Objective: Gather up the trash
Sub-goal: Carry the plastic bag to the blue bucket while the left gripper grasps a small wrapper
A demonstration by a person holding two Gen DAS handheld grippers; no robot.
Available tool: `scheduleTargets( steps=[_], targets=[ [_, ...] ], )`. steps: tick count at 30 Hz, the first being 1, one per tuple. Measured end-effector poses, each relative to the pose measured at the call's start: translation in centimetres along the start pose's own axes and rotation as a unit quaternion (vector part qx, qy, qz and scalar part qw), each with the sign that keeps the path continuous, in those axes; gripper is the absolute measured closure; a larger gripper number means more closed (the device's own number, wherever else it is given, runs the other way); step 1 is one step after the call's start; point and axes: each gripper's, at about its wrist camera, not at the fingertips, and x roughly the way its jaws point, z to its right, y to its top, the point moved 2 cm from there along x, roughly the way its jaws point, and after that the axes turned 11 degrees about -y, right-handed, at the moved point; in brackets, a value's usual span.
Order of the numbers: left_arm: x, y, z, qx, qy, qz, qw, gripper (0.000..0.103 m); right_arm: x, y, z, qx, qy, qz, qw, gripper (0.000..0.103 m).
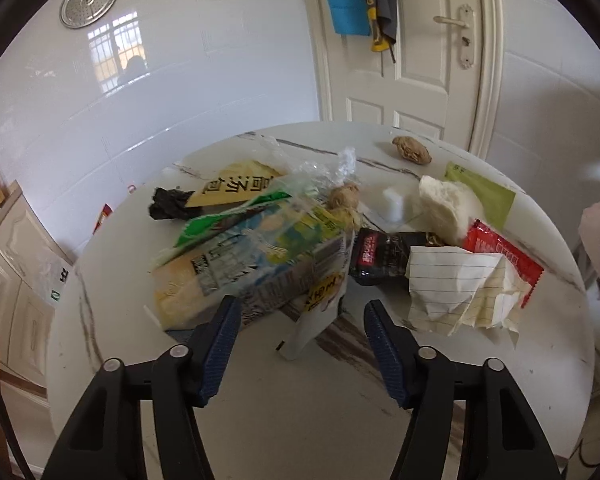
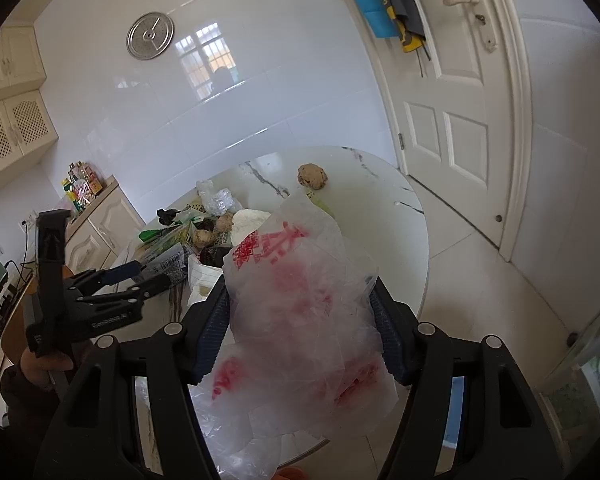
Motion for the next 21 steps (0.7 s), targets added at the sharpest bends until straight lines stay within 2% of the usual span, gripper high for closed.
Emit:
scheduleTargets(
  steps=[1, 2, 3, 9, 14, 18, 21],
  targets=[
    [0.4, 0.1, 0.0, -0.005, -0.009, -0.005, 0.9999, 0.065, 0.0, -0.2, -0.1, -0.001, 0.000, 0.000, 1.000, 0.040],
    [0.8, 0.0, 0.0, -0.014, -0.028, -0.013, 0.9994, 0.086, 0.0, -0.3, -0.1, -0.001, 0.000, 0.000, 1.000, 0.040],
    [1.1, 0.1, -0.2, -0.021, -0.043, -0.018, 0.9987, 0.096, 0.1, -0.3, -0.1, 0.000, 0.000, -0.003, 1.000, 0.040],
    [-0.7, 0.3, -0.4, -0.039, -0.059, 0.009, 0.9974, 0.099, 0.0, -0.5, 0.4, 0.006, 0.001, -0.004, 1.000, 0.040],
    [-4.4, 1.1, 1.7, -0.034, -0.078, 0.054, 0.9949, 0.099, -1.0, -0.7, 1.3, 0.012, 0.002, 0.006, 1.000, 0.040],
    [-6.9, 1.7, 6.2, -0.005, -0.114, 0.080, 0.9902, 0.099, -2.7, -0.9, 3.0, 0.023, -0.007, 0.017, 1.000, 0.040],
    [-7.5, 1.9, 11.6, 0.030, -0.164, 0.081, 0.9827, 0.099, -4.2, -1.4, 5.2, 0.036, -0.023, 0.023, 0.999, 0.040]
  ],
)
